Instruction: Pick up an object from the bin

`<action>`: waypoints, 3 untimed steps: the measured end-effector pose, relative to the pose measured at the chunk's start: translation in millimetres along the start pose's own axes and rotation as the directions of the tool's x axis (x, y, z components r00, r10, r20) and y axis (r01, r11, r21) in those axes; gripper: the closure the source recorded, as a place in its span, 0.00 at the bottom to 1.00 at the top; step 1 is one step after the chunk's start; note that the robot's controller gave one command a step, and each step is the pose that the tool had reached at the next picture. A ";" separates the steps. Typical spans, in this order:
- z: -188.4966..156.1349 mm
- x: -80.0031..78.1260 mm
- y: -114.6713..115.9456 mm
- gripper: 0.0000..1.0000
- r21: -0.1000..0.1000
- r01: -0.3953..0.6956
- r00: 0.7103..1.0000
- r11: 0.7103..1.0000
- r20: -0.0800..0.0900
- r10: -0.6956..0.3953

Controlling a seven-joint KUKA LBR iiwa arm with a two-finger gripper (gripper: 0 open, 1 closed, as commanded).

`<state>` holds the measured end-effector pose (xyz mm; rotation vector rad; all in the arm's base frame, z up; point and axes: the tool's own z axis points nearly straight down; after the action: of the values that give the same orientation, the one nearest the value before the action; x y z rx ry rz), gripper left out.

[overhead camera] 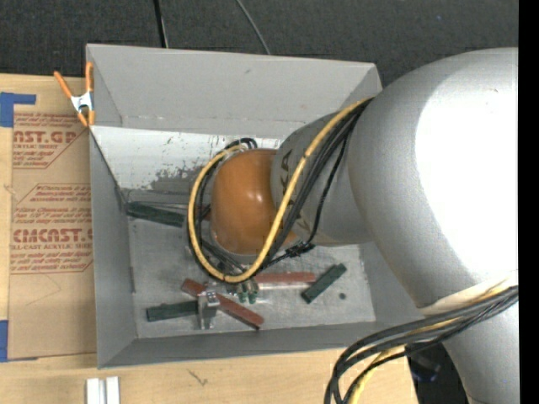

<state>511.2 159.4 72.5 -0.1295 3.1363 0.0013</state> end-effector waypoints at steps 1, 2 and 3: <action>-52.4 11.0 14.3 0.00 0.001 -0.045 0.999 0.999 -0.006 0.045; -27.4 22.4 -43.5 0.00 0.001 -0.130 0.992 0.992 -0.003 0.130; -5.8 21.3 48.5 0.00 0.001 0.034 0.999 0.999 -0.001 -0.034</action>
Offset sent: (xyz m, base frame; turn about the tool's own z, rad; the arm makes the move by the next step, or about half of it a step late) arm -0.0190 -0.0456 0.0275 0.1295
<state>485.9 206.0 78.3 -0.1822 3.1344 0.0002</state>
